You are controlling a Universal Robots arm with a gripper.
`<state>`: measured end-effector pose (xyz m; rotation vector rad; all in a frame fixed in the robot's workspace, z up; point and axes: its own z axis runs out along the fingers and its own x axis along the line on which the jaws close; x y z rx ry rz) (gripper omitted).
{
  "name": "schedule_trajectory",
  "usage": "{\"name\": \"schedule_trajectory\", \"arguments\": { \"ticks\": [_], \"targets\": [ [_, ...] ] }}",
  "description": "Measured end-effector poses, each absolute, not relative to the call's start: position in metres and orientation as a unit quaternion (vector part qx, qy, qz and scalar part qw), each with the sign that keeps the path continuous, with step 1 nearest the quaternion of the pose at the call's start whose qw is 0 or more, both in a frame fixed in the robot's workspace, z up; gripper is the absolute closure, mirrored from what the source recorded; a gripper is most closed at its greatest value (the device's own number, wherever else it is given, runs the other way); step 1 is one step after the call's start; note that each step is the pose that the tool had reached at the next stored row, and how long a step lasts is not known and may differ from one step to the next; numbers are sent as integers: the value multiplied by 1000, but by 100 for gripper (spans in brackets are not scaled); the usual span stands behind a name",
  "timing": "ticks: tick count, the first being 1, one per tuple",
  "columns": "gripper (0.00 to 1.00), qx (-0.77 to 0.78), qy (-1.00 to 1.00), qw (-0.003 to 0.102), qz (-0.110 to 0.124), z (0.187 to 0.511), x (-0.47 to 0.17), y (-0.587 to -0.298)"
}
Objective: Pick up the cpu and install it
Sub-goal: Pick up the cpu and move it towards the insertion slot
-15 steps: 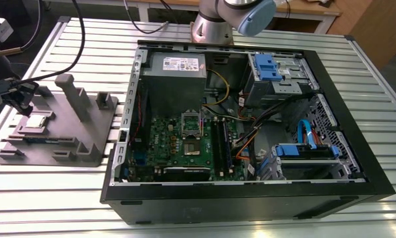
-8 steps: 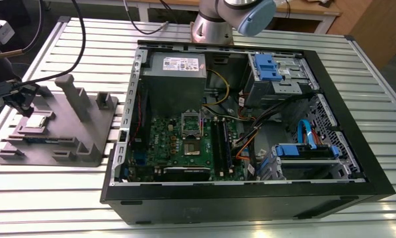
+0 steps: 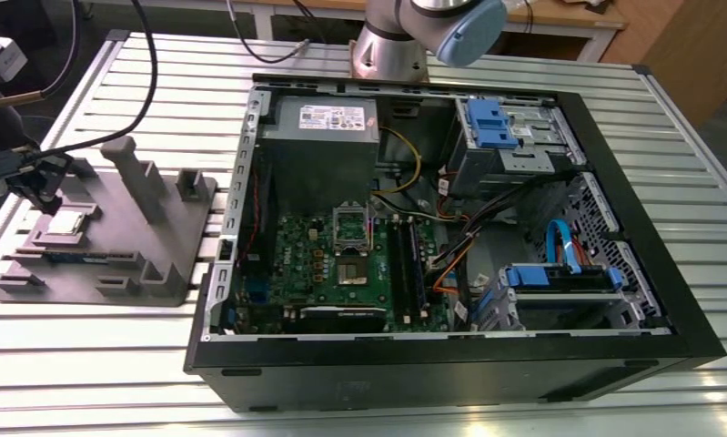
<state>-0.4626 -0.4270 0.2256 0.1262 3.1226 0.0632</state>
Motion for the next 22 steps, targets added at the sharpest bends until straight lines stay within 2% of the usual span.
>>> {"name": "schedule_trajectory", "arguments": {
  "ticks": [3, 5, 6, 7, 8, 11, 12, 13, 15, 16, 22],
  "targets": [
    [89, 40, 999, 8, 20, 225, -463, -427],
    [77, 40, 999, 8, 20, 225, -463, -427],
    [77, 40, 999, 8, 20, 225, -463, -427],
    [71, 40, 999, 8, 20, 225, -463, -427],
    [71, 40, 999, 8, 20, 225, -463, -427],
    [53, 40, 999, 8, 20, 225, -463, -427],
    [53, 40, 999, 8, 20, 225, -463, -427],
    [47, 40, 999, 8, 20, 225, -463, -427],
    [47, 40, 999, 8, 20, 225, -463, -427],
    [41, 40, 999, 8, 20, 225, -463, -427],
    [41, 40, 999, 8, 20, 217, -463, -427]
  ]
}}
